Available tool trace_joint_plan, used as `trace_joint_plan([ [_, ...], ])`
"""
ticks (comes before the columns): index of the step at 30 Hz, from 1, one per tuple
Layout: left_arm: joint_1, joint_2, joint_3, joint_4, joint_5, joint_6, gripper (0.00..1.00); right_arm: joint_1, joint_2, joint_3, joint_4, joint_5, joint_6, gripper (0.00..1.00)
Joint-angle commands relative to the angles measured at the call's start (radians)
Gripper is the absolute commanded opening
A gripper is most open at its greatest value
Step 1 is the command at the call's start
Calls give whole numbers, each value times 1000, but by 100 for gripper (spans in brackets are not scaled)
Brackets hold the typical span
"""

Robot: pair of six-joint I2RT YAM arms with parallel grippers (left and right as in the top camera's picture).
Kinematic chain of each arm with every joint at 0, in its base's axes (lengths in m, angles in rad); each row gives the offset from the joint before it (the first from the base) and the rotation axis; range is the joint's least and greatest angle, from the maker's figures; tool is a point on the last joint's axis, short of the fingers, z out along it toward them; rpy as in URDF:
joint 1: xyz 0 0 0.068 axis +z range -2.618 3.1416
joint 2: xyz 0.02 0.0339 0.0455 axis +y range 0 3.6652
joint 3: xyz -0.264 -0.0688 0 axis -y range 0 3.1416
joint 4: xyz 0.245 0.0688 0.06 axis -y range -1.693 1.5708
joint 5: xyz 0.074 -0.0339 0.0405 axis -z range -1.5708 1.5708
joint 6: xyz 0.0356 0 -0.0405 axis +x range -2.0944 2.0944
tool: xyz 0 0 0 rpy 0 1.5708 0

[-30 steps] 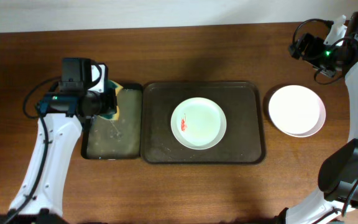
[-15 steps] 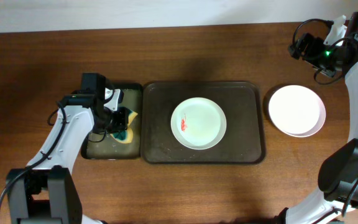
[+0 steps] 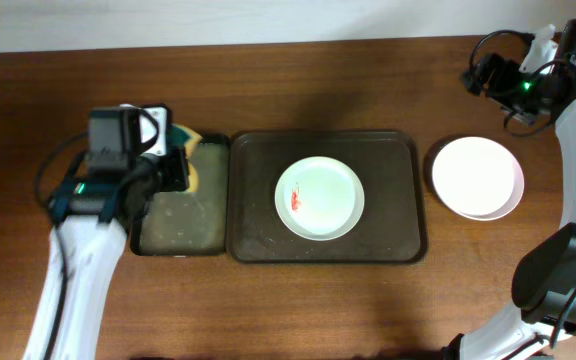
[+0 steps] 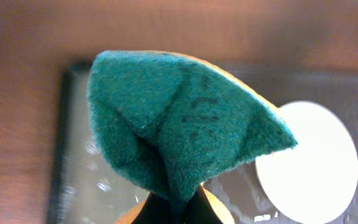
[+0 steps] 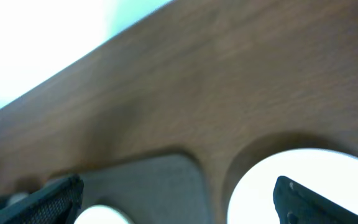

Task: Clean dirty plates on tray and stack at the side
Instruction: 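Grasp the sponge with the left gripper and lift it from the tray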

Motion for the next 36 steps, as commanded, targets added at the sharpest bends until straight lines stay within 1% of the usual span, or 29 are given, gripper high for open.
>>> trace_joint_plan([
  [1,-31,-158,27,17,-184,-26,0,-2,-4,8,-37,-269,72,98],
  [3,-48,-175,27,-1,-183,-26,0,6,-5,8,-97,-472,80,98],
  [4,-53,-173,26,-10,-183,-26,0,18,-5,8,-151,-459,67,98],
  [6,-60,-154,26,-34,-183,-26,0,52,-4,7,-282,-301,55,98],
  [7,-60,-145,26,-37,-183,-26,0,74,-4,7,-347,-243,-9,98],
  [8,-60,-131,26,-41,-183,-26,0,110,-4,6,-416,-197,-74,91],
  [9,-60,-116,26,-46,-183,-26,0,150,-4,-6,-453,-136,-96,90],
  [11,-60,-92,26,-49,-172,-26,0,239,-4,-42,-487,42,-95,89],
  [12,-60,-76,26,-49,-145,-26,0,297,-4,-79,-486,119,-91,89],
  [14,-60,-56,26,-49,-102,-26,0,370,-4,-136,-468,158,-91,89],
  [15,-61,-47,26,-49,-97,-26,0,408,-4,-165,-444,177,-92,87],
  [16,-61,-41,26,-49,-97,-26,0,442,-4,-191,-406,217,-91,81],
  [18,-61,-34,26,-56,-97,-26,0,475,-4,-207,-360,256,-84,56],
  [20,-61,-34,26,-71,-97,-26,0,484,-4,-230,-321,258,-47,53],
  [23,-61,-32,26,-79,-97,-26,0,492,-4,-333,-187,257,-30,52],
  [24,-61,-30,26,-79,-97,-26,0,492,-4,-352,-167,254,-31,58],
  [25,-61,-29,26,-79,-97,-26,0,492,-4,-352,-164,254,-31,58],
  [26,-61,-26,26,-79,-97,-26,0,492,-4,-352,-158,255,-31,45],
  [27,-61,-21,26,-79,-97,-26,0,492,-2,-353,-151,255,-31,23],
  [28,-61,-13,26,-79,-96,-26,0,496,6,-353,-144,253,-31,12],
  [32,-61,26,26,-74,-97,-26,0,523,47,-357,-119,254,-31,12],
  [33,-61,36,26,-74,-97,-26,0,523,54,-357,-115,254,-31,17],
  [35,-61,62,26,-69,-101,-27,0,523,59,-358,-105,254,-31,41],
  [36,-61,77,35,-66,-106,-40,0,523,59,-358,-101,254,-31,49],
])
